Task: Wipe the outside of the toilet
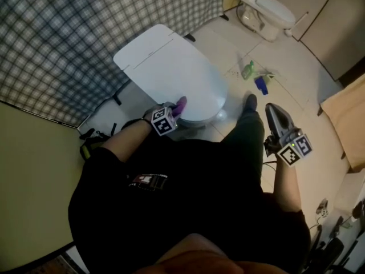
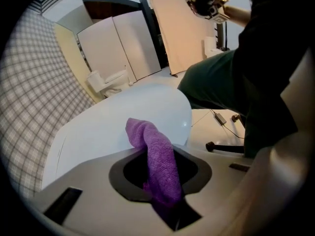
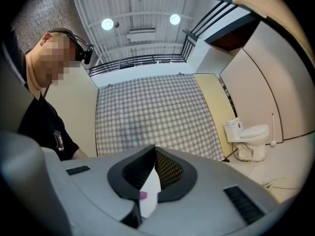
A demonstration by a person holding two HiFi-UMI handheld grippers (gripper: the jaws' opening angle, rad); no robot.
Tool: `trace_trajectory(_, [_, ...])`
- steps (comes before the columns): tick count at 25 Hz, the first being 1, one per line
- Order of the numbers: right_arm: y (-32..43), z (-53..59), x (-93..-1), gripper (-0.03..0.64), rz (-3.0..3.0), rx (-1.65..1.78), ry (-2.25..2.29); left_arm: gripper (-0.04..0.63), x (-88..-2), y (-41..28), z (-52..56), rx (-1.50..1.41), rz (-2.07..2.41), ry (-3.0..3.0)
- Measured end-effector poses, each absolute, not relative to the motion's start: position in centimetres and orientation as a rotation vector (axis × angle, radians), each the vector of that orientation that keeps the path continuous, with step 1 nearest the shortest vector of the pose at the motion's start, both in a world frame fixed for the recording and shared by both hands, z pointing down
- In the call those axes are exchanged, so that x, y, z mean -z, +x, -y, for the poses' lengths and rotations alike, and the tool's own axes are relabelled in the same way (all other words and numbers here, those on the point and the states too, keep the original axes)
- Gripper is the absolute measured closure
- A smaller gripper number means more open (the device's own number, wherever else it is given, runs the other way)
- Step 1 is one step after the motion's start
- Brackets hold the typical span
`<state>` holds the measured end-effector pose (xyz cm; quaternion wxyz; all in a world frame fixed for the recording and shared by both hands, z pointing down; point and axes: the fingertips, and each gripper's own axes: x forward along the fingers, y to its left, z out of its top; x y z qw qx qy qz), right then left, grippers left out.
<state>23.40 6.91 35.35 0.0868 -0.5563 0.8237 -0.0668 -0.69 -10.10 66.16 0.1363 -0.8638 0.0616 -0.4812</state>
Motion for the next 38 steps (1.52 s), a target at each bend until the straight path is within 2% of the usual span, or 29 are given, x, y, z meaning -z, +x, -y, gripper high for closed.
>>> trace_trajectory(12, [28.1, -10.5, -35.9, 0.614, -2.336, 0.179, -1.699, 0.505, -66.5, 7.2, 4.6, 1.392, 0.064, -2.445])
trace_trajectory(18, [30.3, -11.1, -36.6, 0.614, -2.303, 0.194, -1.732, 0.506, -65.5, 7.1, 6.1, 1.367, -0.022, -2.612])
trace_trajectory(24, [29.6, -9.8, -36.6, 0.614, -2.328, 0.191, -1.714, 0.506, -66.3, 6.2, 4.5, 1.348, 0.077, -2.522])
trace_trajectory(32, [29.1, -9.0, -37.1, 0.614, -2.334, 0.214, -1.709, 0.505, -66.5, 8.5, 1.9, 1.274, 0.219, -2.351])
trace_trajectory(38, [30.4, -9.6, -38.0, 0.614, -2.303, 0.232, -1.735, 0.505, -66.5, 12.6, 2.1, 1.295, 0.236, -2.339])
